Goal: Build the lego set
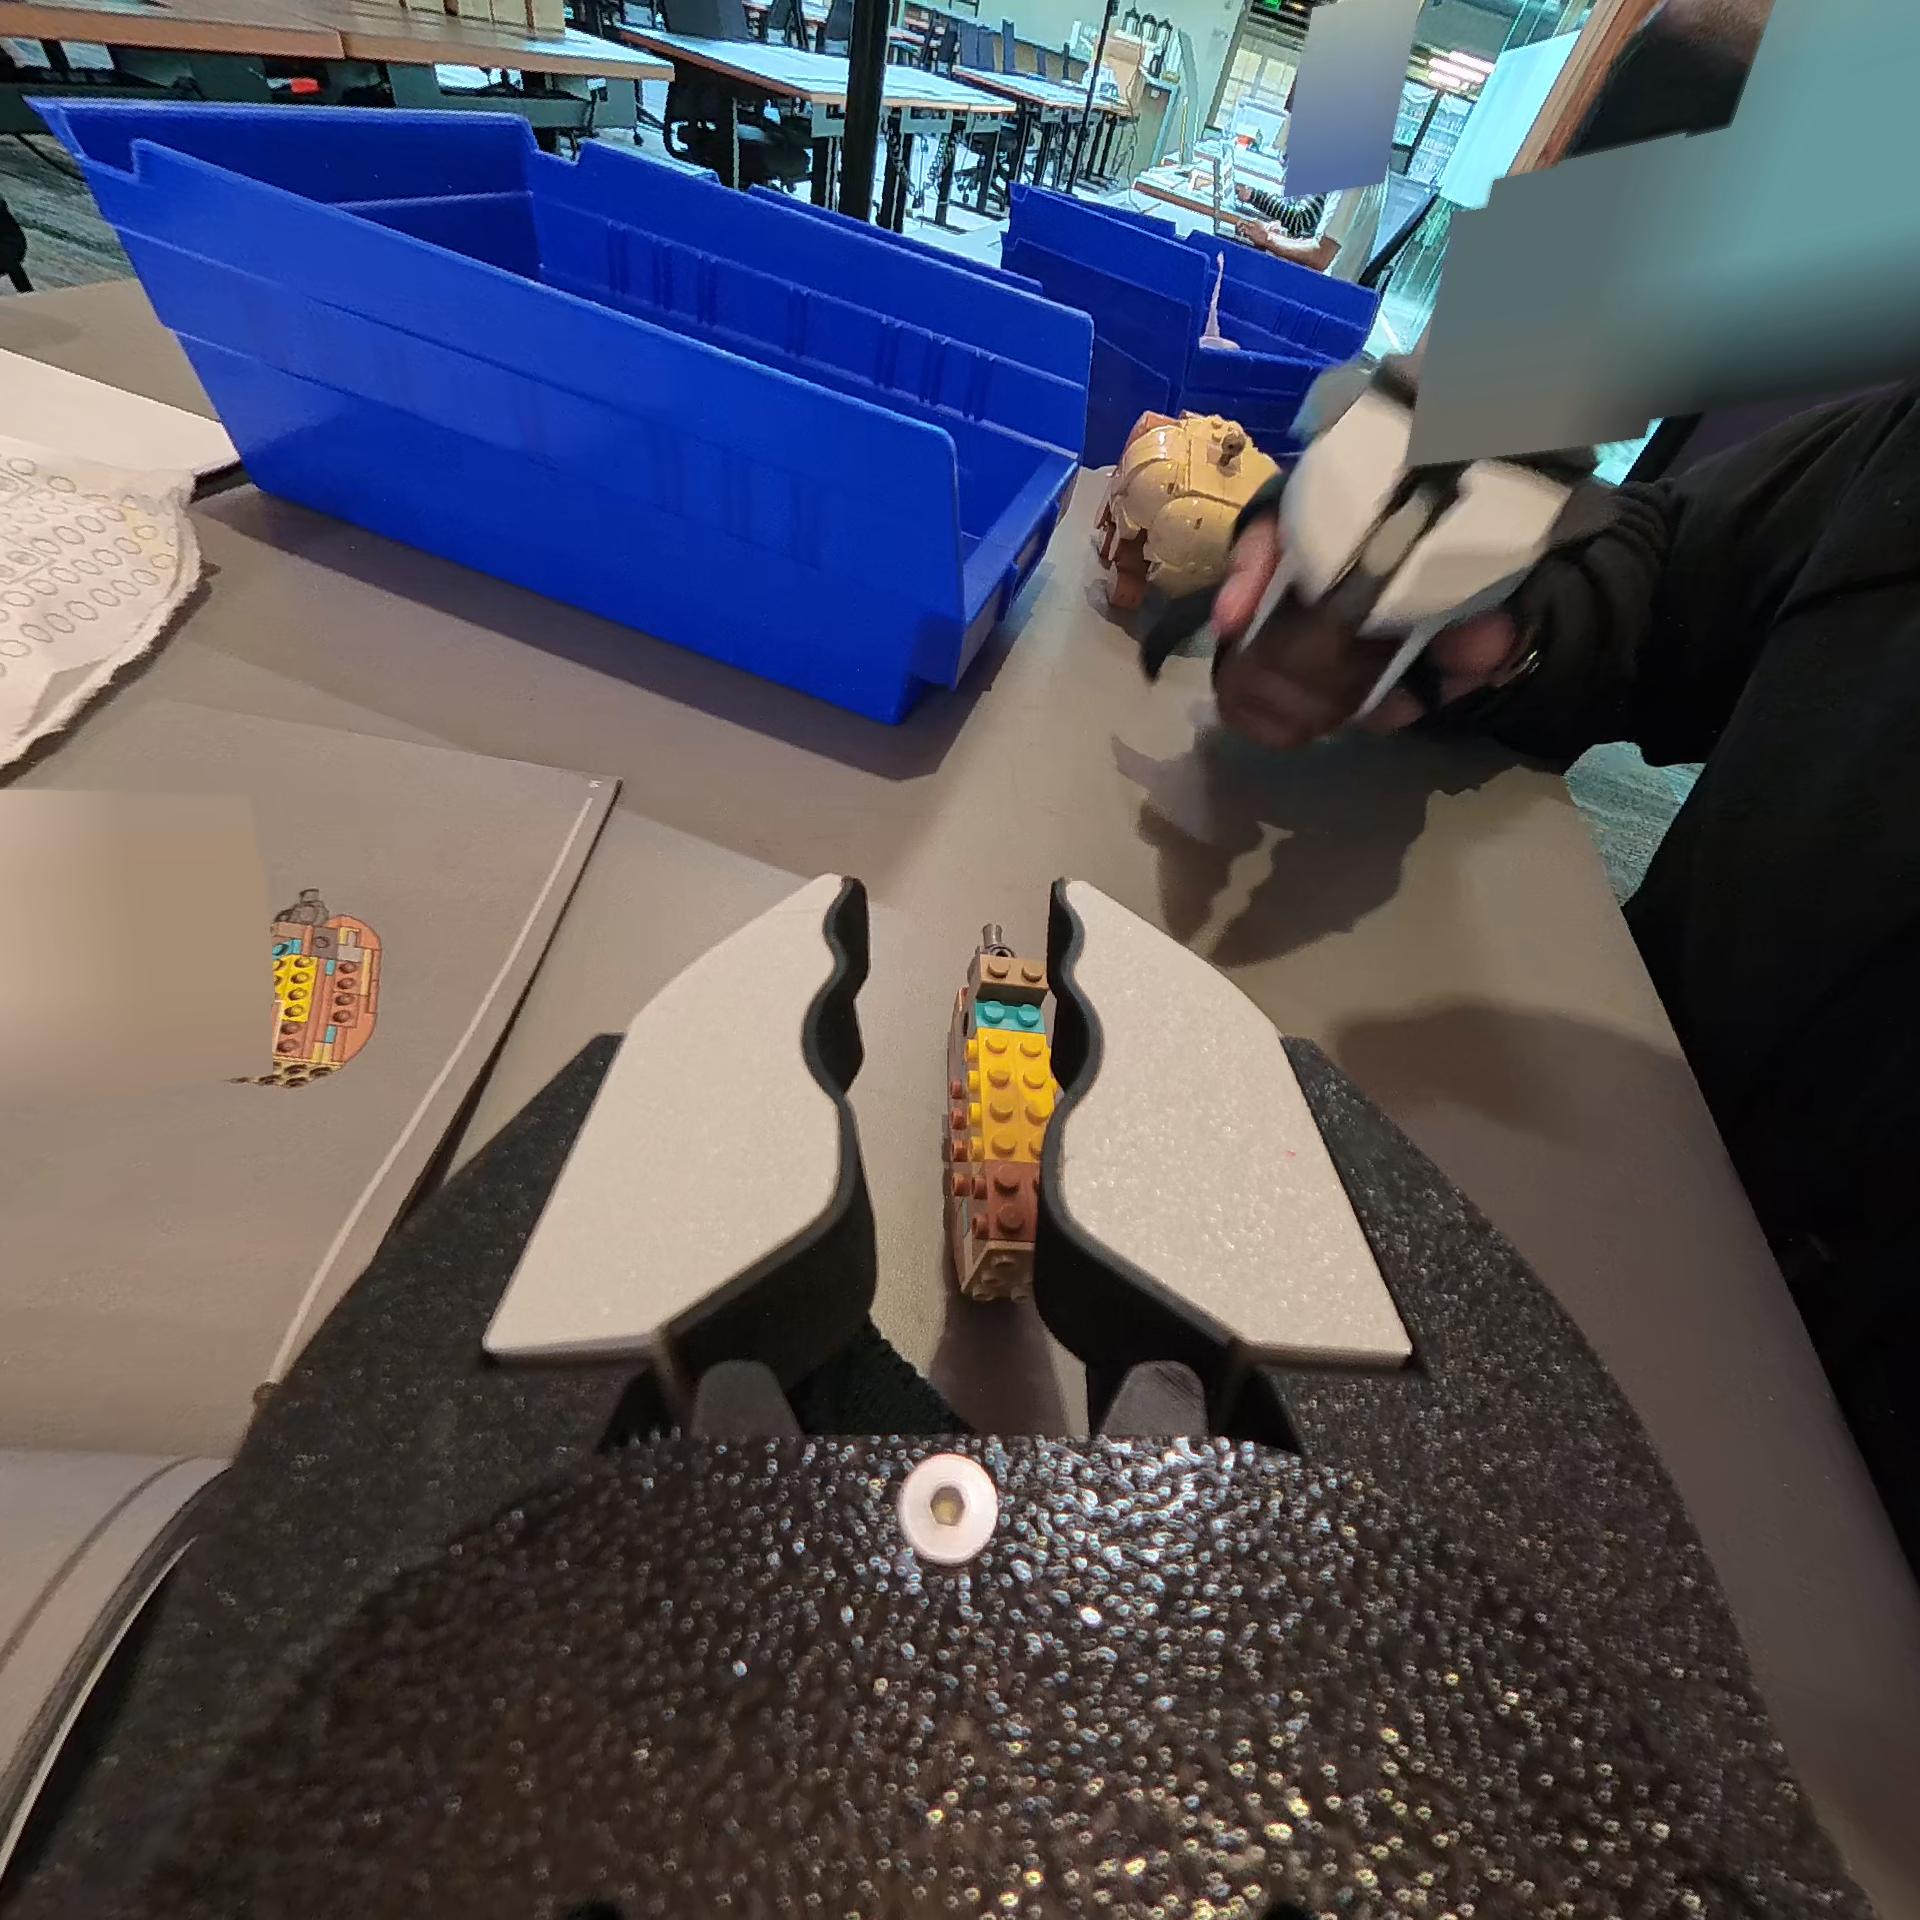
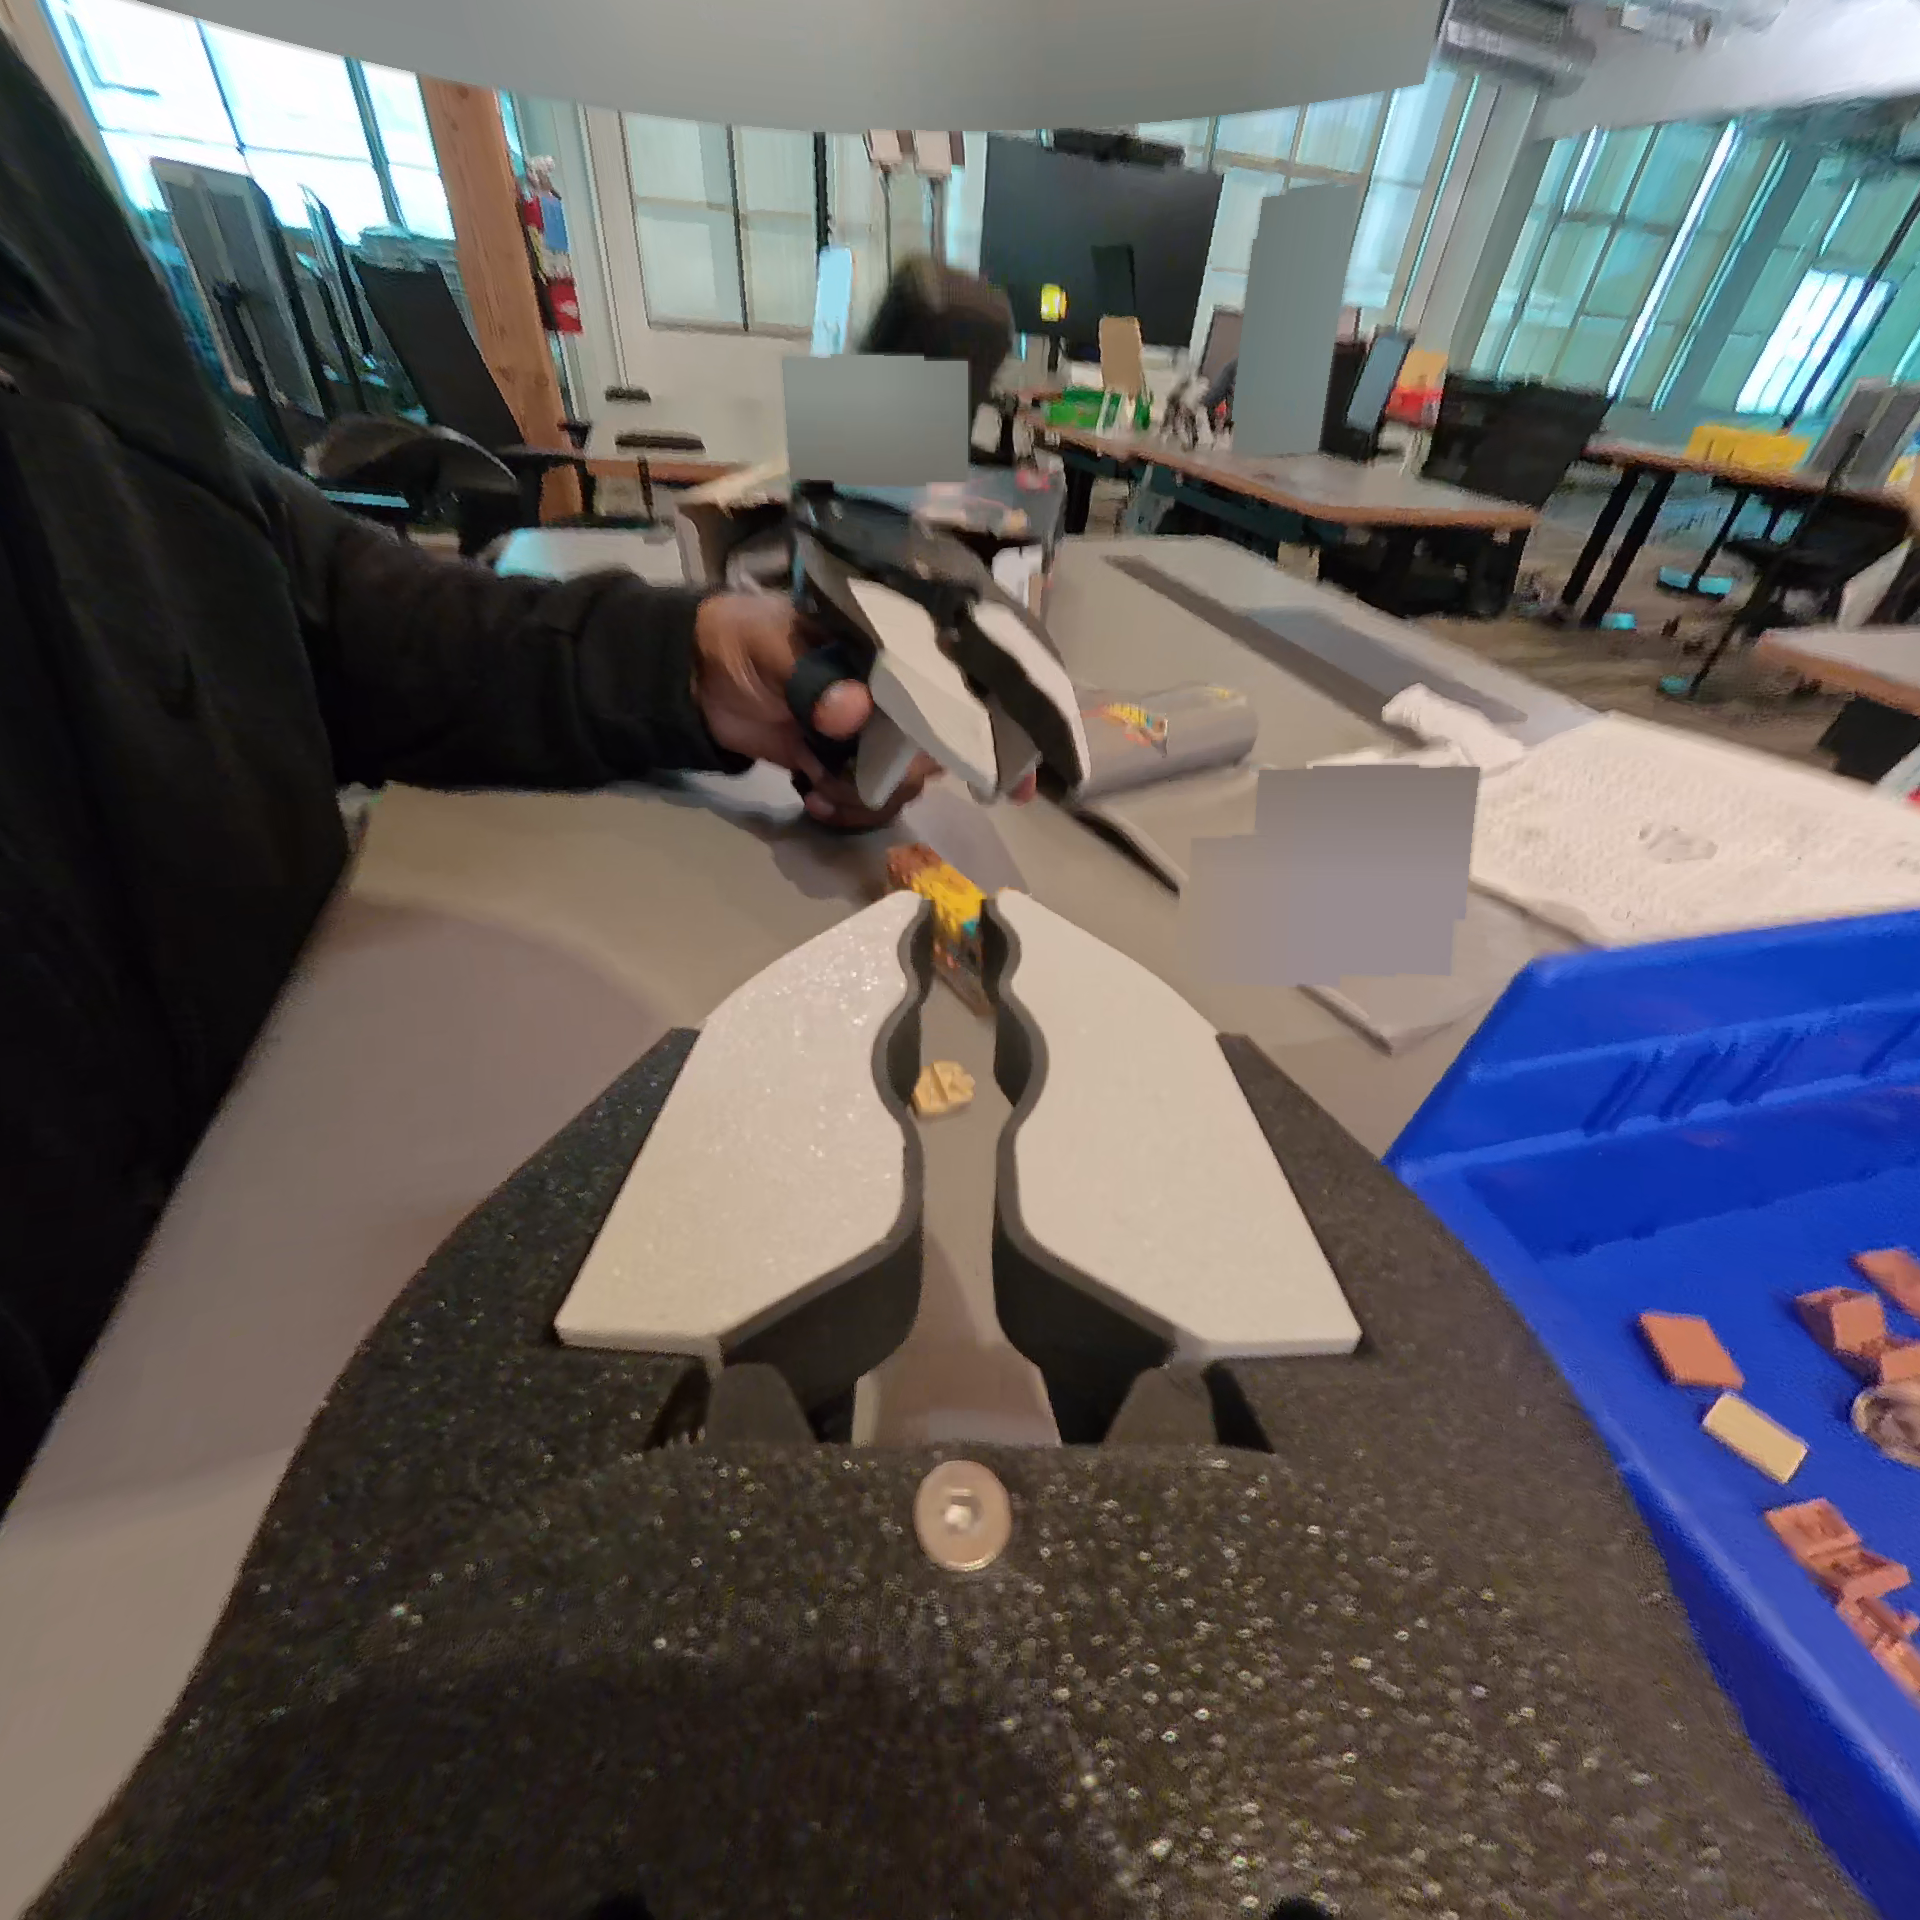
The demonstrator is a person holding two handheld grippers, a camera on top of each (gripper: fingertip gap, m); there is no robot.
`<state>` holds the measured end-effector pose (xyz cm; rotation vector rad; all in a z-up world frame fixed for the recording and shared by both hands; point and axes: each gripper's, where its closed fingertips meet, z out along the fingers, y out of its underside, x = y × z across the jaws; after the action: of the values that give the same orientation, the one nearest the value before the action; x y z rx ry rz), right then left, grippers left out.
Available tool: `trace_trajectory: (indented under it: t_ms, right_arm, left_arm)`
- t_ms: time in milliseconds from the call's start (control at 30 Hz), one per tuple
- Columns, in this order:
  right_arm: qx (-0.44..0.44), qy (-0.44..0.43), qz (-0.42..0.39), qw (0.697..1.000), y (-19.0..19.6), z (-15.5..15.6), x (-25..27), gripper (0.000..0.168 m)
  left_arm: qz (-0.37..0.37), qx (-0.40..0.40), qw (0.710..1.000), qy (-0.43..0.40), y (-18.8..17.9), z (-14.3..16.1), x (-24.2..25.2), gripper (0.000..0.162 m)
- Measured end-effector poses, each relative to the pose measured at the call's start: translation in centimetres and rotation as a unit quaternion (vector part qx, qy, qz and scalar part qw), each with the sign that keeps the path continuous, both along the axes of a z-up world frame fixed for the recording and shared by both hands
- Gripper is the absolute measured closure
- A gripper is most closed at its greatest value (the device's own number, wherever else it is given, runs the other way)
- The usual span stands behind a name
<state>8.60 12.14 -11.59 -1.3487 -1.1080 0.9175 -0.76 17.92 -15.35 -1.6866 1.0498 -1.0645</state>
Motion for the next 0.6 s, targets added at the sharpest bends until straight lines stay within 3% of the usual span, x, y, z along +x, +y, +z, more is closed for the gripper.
trace_trajectory:
  t_ms: [200,267,367,467,600]
  right_arm:
    - [0.114,0.058,-0.032,0.991,0.2,9.2,3.8,0.161]
    - [0.135,0.045,-0.064,0.988,1.9,12.2,6.4,0.161]
    - [0.158,-0.052,-0.175,0.971,8.0,14.1,11.2,0.16]
    - [0.074,-0.199,-0.301,0.93,17.1,10.9,17.6,0.144]
    - [-0.179,-0.251,-0.3,0.902,22.6,2.6,21.3,0.114]
  left_arm:
    - [0.006,0.001,1.0,-0.007,0.4,0.2,-0.1,0.13]
    - [0.01,0.003,1.0,-0.008,0.5,0.2,-0.1,0.13]
    - [0.017,0.008,1.0,-0.005,0.8,0.2,-0.3,0.13]
    - [0.023,0.01,1.0,-0.006,1.1,0.3,-0.5,0.13]
    - [0.03,0.014,0.999,-0.008,1.4,0.4,-0.6,0.13]
